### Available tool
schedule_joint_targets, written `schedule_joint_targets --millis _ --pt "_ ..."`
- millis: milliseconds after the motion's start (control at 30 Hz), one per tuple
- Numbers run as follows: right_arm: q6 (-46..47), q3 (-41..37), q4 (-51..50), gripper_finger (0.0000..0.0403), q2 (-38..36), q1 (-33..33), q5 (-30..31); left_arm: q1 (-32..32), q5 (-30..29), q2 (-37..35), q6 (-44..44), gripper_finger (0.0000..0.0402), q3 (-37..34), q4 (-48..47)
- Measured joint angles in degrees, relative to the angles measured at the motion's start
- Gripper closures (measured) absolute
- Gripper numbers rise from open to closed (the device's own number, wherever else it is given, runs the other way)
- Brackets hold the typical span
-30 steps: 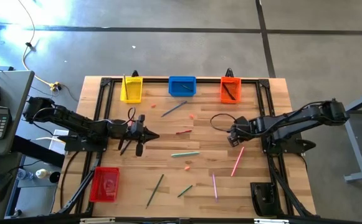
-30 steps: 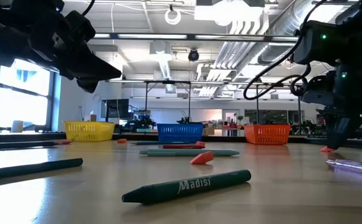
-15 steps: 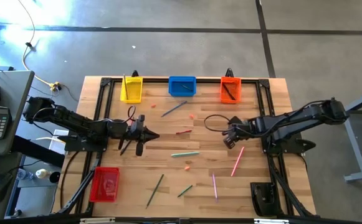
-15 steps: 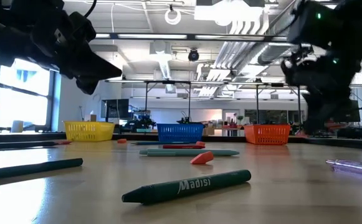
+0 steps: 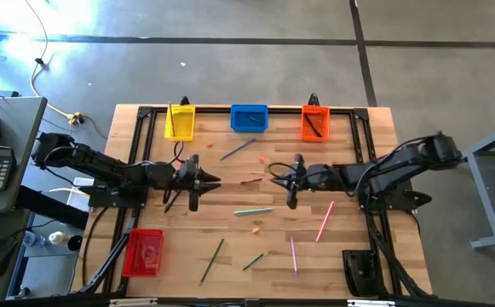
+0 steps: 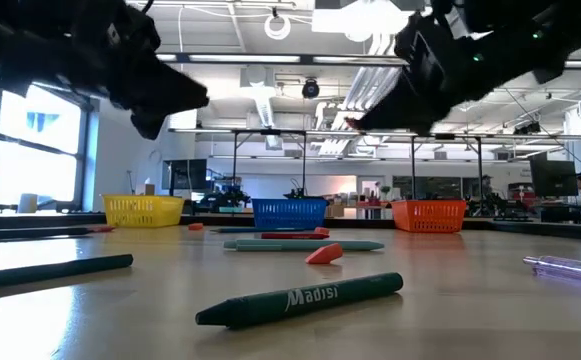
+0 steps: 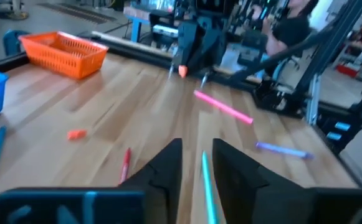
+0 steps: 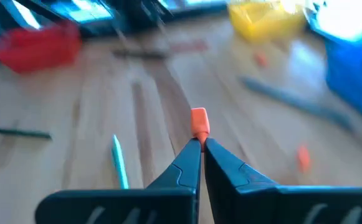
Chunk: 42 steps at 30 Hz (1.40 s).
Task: Sort crayons/erasers/pens/pencils in bins
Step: Put the orange eraser into the red bin
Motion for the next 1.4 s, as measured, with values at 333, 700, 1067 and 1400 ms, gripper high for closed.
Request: schedule_joint_targets --millis 333,700,1067,1400 --pt "-12.41 0.00 20.33 0.0402 8.23 -3.26 -10.96 0.00 0.00 2.31 0.41 0.0273 5.89 2.95" --pt "-15.02 0.00 26.65 0.0403 8.40 -1.71 -13.43 -0.01 -1.30 21.57 4.11 0.0272 10.94 23.46" --pt "-15.49 0.00 28.32 0.0403 8.40 -1.19 -13.43 -0.01 1.23 33.81 8.34 0.0272 21.65 26.84" --pt "-15.49 0.00 28.59 0.0403 8.40 -1.19 -13.43 -0.01 3.13 34.91 9.64 0.0283 23.36 26.85"
